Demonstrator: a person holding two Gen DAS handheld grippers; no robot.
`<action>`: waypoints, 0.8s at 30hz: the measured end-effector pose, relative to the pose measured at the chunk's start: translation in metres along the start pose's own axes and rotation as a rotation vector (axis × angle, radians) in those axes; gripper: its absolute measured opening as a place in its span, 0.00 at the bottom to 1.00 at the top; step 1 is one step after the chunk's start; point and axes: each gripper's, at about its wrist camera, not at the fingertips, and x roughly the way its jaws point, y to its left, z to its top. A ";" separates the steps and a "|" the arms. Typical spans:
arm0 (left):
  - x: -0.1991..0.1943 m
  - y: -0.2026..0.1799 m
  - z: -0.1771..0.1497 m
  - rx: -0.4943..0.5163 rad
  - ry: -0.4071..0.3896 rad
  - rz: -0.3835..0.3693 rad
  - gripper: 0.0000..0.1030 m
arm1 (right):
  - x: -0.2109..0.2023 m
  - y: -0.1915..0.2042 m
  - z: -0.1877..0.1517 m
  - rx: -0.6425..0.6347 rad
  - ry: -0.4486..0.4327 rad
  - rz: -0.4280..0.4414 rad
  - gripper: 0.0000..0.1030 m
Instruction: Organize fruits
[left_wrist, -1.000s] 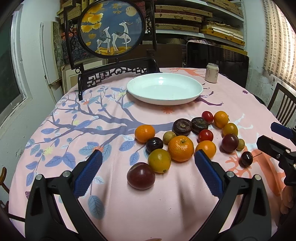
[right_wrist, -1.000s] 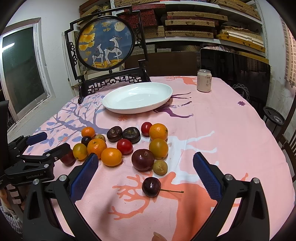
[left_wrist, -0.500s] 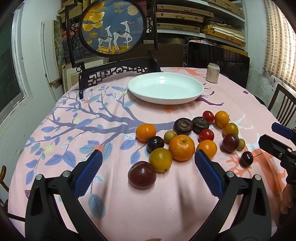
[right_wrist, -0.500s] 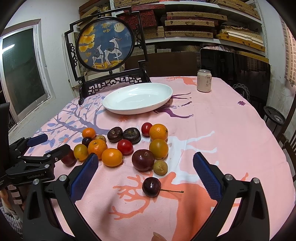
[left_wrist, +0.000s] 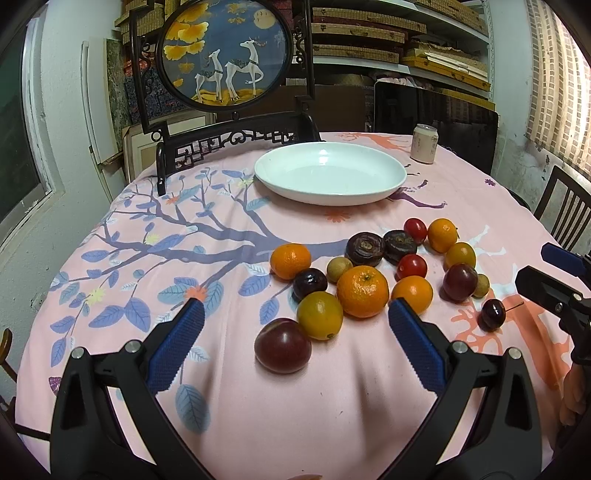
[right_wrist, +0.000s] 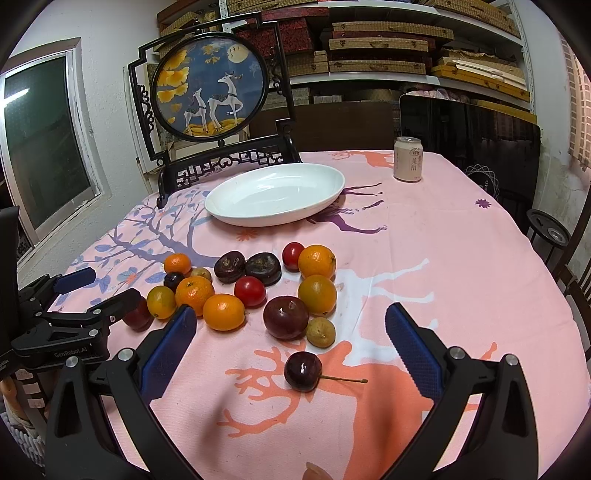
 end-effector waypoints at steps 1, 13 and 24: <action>0.000 0.000 0.000 0.000 -0.001 0.000 0.98 | 0.000 0.000 0.000 0.000 0.000 0.000 0.99; 0.000 0.000 0.000 0.000 0.001 0.000 0.98 | 0.001 0.000 0.000 0.002 0.003 0.001 0.99; 0.001 0.000 -0.003 -0.003 0.007 0.000 0.98 | 0.001 0.001 -0.001 0.003 0.001 0.000 0.99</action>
